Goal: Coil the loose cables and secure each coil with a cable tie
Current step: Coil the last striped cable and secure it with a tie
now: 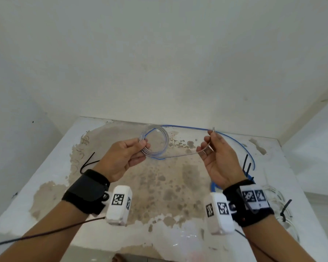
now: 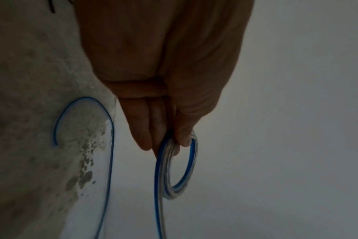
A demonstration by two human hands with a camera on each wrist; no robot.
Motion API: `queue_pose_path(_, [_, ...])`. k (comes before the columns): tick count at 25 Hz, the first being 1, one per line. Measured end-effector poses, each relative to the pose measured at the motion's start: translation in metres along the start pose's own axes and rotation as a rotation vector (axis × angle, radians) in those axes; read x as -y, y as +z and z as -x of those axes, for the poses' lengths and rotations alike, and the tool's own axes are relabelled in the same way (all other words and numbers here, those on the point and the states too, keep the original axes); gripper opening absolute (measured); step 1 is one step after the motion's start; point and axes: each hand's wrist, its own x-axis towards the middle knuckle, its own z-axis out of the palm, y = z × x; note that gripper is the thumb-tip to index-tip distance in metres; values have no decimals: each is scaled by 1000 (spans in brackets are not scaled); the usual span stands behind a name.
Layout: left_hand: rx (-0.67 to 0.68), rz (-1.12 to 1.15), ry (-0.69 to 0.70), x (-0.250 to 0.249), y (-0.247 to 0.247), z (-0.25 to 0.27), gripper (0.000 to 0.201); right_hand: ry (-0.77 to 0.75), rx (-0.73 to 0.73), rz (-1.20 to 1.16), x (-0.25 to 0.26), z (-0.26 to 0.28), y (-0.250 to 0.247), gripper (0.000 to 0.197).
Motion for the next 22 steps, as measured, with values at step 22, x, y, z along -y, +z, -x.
queue_pose_path(22, [467, -829, -38, -25, 0, 14, 12, 68, 596, 1034, -31, -7, 33, 18])
